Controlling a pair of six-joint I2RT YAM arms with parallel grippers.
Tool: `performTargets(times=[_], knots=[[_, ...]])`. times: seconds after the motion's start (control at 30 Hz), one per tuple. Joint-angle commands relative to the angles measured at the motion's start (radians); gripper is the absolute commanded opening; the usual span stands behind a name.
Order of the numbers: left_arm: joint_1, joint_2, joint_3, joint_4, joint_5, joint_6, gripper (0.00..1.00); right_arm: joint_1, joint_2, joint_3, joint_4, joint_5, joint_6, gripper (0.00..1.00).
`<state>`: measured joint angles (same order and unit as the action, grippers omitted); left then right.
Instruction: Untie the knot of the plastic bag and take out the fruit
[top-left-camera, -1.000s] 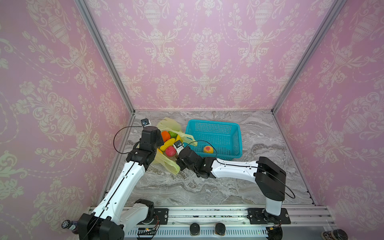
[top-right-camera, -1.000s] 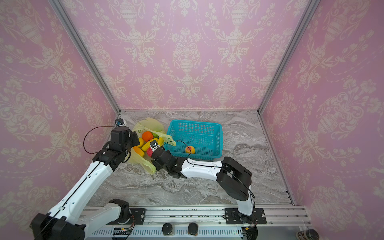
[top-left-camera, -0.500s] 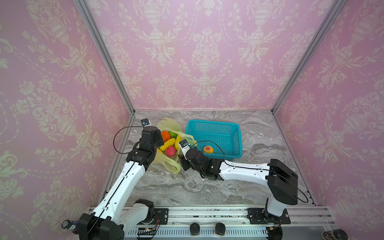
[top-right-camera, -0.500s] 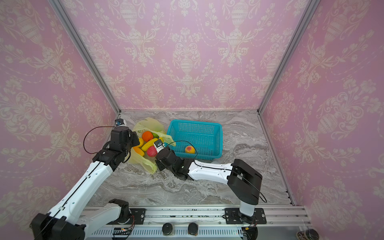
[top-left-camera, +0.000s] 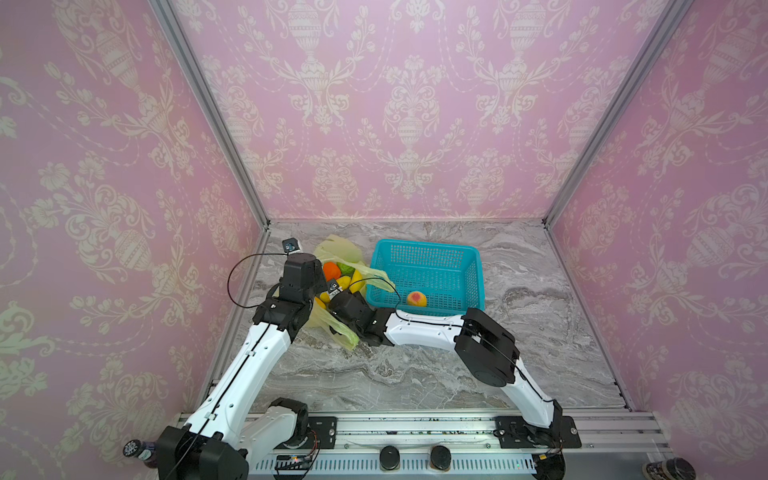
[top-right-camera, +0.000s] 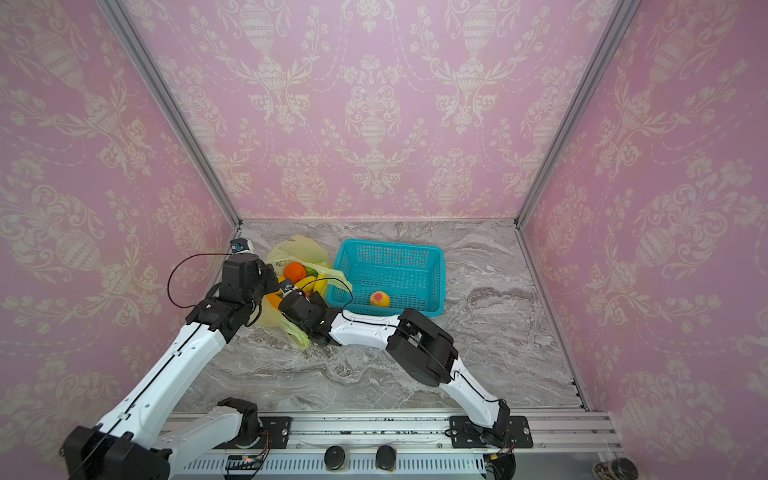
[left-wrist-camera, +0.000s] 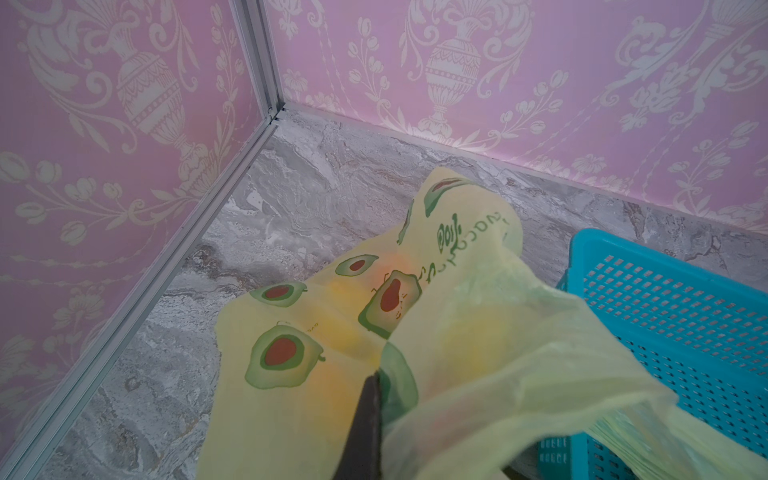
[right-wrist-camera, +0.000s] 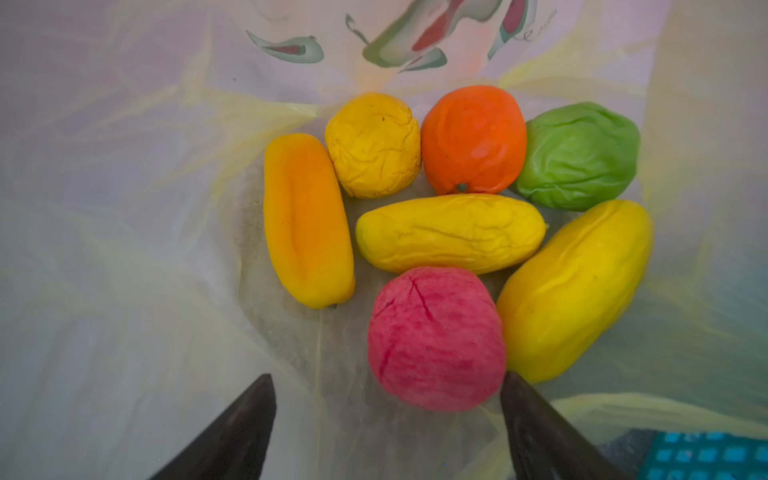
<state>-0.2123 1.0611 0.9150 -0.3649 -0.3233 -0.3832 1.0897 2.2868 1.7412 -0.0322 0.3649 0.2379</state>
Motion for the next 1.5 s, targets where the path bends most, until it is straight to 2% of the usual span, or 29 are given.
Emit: performTargets(times=[0.0, 0.27, 0.53, 0.73, 0.87, 0.97, 1.07, 1.13, 1.17, 1.33, 1.47], knots=[[0.004, -0.018, -0.012, -0.017, -0.014, -0.009, 0.00, -0.008, 0.047, 0.064, -0.079, -0.001, 0.018, 0.90], [0.004, -0.016, -0.013, -0.016, -0.011, -0.010, 0.00, -0.010, 0.086, 0.054, -0.106, 0.025, 0.059, 0.94], [0.004, -0.018, -0.014, -0.017, -0.008, -0.010, 0.00, -0.008, 0.054, 0.055, -0.093, -0.010, 0.030, 0.59], [0.004, -0.009, -0.010, -0.016, -0.010, -0.009, 0.00, -0.006, -0.097, -0.089, -0.012, -0.011, 0.020, 0.48], [0.004, -0.010, -0.011, -0.015, -0.016, -0.009, 0.00, -0.002, -0.243, -0.252, 0.091, -0.026, 0.012, 0.40], [0.004, -0.010, -0.011, -0.014, -0.015, -0.008, 0.00, 0.000, -0.337, -0.365, 0.163, -0.023, 0.015, 0.38], [0.004, -0.011, -0.011, -0.015, -0.013, -0.010, 0.00, 0.001, -0.364, -0.411, 0.205, -0.025, 0.023, 0.40], [0.004, -0.012, -0.013, -0.015, -0.010, -0.010, 0.00, -0.001, -0.328, -0.378, 0.191, -0.026, 0.027, 0.49], [0.004, -0.013, -0.013, -0.015, -0.009, -0.010, 0.00, -0.001, -0.299, -0.342, 0.170, -0.020, 0.033, 0.55], [0.005, -0.020, -0.019, -0.011, -0.010, -0.010, 0.00, -0.004, -0.119, -0.142, 0.082, -0.025, 0.039, 0.69], [0.005, -0.016, -0.012, -0.015, -0.009, -0.005, 0.00, -0.010, 0.032, 0.049, -0.022, 0.000, 0.056, 0.89]])
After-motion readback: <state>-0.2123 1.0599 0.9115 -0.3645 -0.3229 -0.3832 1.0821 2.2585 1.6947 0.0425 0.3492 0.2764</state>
